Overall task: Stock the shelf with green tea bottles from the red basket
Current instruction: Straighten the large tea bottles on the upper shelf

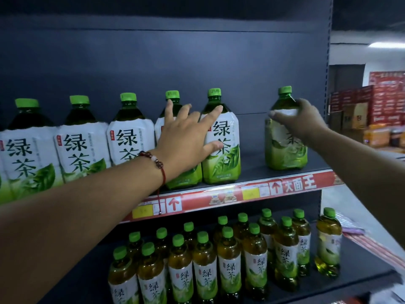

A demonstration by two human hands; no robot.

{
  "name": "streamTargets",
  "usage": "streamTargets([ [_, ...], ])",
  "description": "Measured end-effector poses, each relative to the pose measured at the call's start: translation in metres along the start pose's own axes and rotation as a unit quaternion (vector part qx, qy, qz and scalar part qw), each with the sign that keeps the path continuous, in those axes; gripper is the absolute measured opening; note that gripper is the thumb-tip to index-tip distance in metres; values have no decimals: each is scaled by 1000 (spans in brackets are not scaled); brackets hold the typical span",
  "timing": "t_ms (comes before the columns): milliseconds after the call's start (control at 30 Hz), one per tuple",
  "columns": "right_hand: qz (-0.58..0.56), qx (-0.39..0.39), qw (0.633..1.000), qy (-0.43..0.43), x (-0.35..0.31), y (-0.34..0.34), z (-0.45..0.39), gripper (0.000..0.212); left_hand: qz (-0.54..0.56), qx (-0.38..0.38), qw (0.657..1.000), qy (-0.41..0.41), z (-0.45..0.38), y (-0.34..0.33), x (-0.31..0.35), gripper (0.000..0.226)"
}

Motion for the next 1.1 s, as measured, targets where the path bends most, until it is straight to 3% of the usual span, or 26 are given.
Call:
streamTargets([
  [167, -25, 5, 998, 49, -26, -21, 22, 107, 1, 6, 1000, 0, 3, 2, 1, 82],
  [633, -24, -2, 998, 60, -60, -39, 45, 87, -17, -7, 1000, 9, 5, 3, 3, 81],
  [867, 11, -70, 995, 64, -67, -34, 65, 99, -31, -19, 999, 10, 20, 4, 8, 82],
  [1000, 164, -76, 965, 190, -85, -32, 129, 85, 16, -51, 999, 3, 82, 8, 8, 71],
  [1100, 166, -167, 919, 318, -97, -56, 210, 68, 27, -92, 995, 2, 159, -3, -5, 64],
])
Point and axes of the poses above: each hand's wrist, its own z-axis away from the middle knuckle, its own y-axis out of the back of the hand, x = y × z, the point moved 6 cm from there along -z, towards the middle knuckle, and after that the axes turned 10 degrees about y, right-handed, at the moved point
